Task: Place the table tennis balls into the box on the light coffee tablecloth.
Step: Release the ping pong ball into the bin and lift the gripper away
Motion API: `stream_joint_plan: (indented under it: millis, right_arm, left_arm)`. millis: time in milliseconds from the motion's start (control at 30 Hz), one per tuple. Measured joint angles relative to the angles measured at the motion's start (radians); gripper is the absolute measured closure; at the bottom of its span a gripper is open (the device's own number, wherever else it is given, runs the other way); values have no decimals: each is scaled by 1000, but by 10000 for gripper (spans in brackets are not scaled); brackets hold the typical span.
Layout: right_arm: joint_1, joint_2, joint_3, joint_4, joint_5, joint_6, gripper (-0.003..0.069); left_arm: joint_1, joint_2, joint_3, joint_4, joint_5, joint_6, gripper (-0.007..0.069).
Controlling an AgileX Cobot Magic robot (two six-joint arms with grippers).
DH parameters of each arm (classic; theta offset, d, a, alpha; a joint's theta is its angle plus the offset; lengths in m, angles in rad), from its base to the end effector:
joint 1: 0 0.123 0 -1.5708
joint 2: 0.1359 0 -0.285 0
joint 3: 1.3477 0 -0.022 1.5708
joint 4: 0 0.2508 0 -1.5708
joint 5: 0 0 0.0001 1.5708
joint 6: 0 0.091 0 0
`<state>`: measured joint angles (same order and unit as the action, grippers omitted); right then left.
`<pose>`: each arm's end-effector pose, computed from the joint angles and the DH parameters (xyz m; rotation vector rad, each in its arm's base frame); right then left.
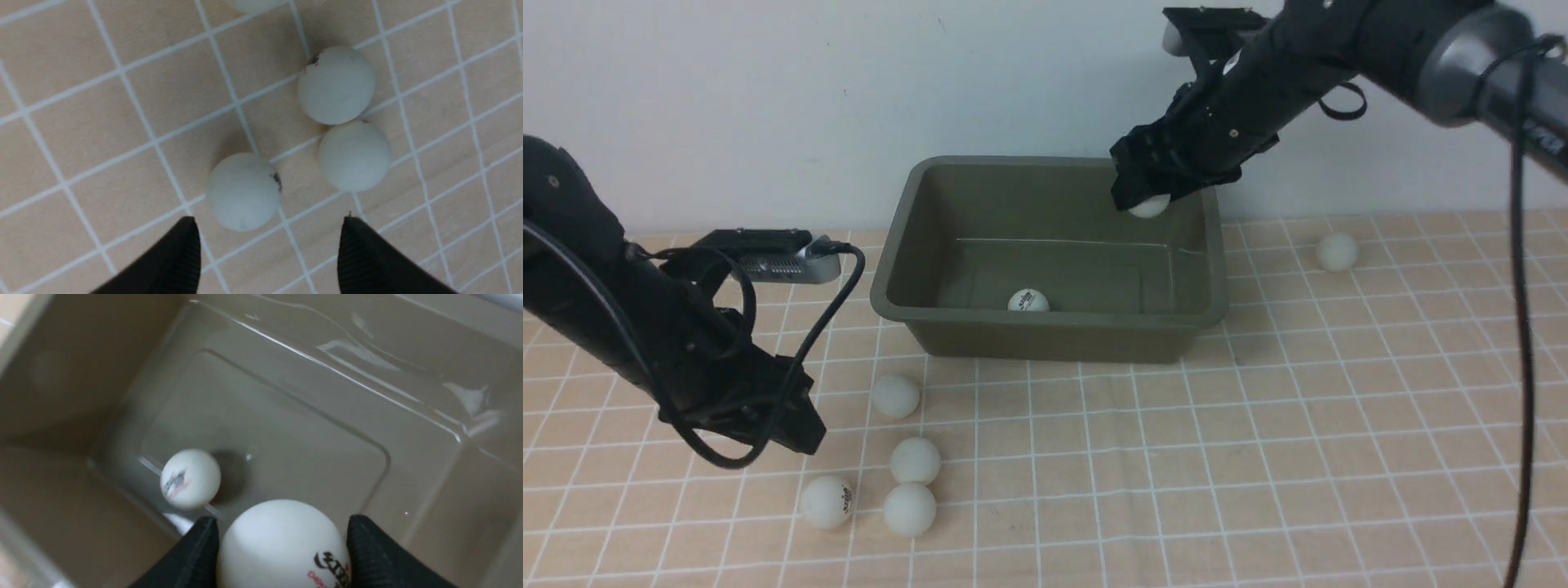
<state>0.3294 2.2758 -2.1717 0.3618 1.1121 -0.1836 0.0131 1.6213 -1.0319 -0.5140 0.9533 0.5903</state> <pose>0.4661 0.1899 0.2538 -0.5654 2.6221 0.5307 0.2987 -0.0326 0.2196 0.4256 2.8216 -0.5534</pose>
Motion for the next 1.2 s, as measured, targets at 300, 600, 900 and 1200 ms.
stream_joint_plan:
  millis: [300, 600, 900, 1200]
  right_arm:
    - [4, 222, -252, -7, 82, 19, 296]
    - [7, 234, -262, -8, 59, 12, 296]
    - [7, 234, -262, 1, 51, 7, 296]
    - [17, 236, -262, 4, 46, -18, 293]
  left_arm:
    - [0, -1, 27, -26, -54, 87, 246]
    - [-70, 20, 27, 67, -116, 123, 184]
    - [-104, 115, 27, 198, -128, 39, 176]
    - [-104, 116, 27, 206, -125, 17, 176]
